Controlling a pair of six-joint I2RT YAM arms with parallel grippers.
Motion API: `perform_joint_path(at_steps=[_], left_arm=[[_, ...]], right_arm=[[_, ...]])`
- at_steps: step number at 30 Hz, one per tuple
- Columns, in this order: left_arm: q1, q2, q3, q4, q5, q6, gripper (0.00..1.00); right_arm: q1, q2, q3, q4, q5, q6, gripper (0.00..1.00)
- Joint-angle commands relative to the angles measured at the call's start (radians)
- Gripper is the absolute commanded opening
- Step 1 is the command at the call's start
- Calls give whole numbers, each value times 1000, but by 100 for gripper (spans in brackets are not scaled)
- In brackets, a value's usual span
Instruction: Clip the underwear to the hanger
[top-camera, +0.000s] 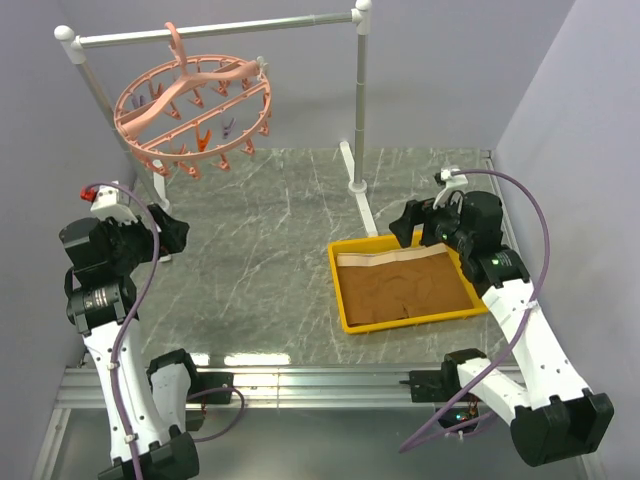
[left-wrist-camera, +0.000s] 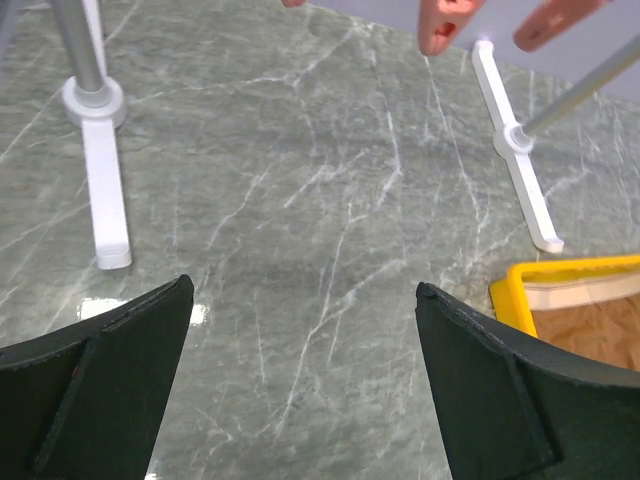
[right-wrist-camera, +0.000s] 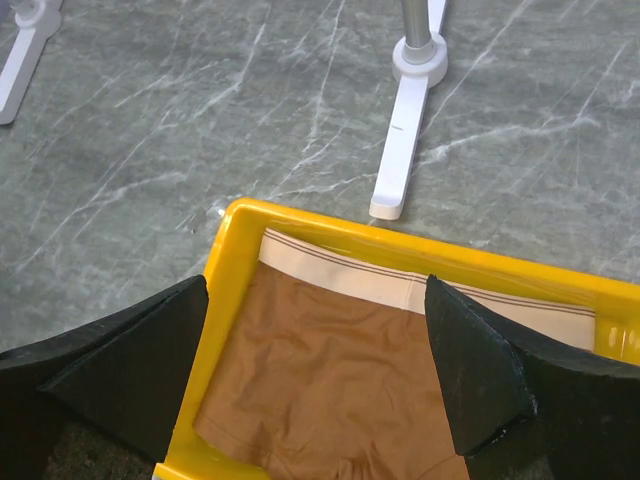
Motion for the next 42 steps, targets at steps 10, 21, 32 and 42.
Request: perform_joint_path(at_steps=[10,21,32,42], left_arm=[[-2,35,107,37,23,-13,99],[-2,-89,41,264,120,-206,96],[-2,-70,83,332,226,-352,94],[0,-100,41,460,161,-504,94]], right_arm=[[-6,132,167,142,-163,-51,100],[181,480,539,254,-286,83,99],[434,771,788,443,-271,106,85],[697,698,497,830,141,-90,56]])
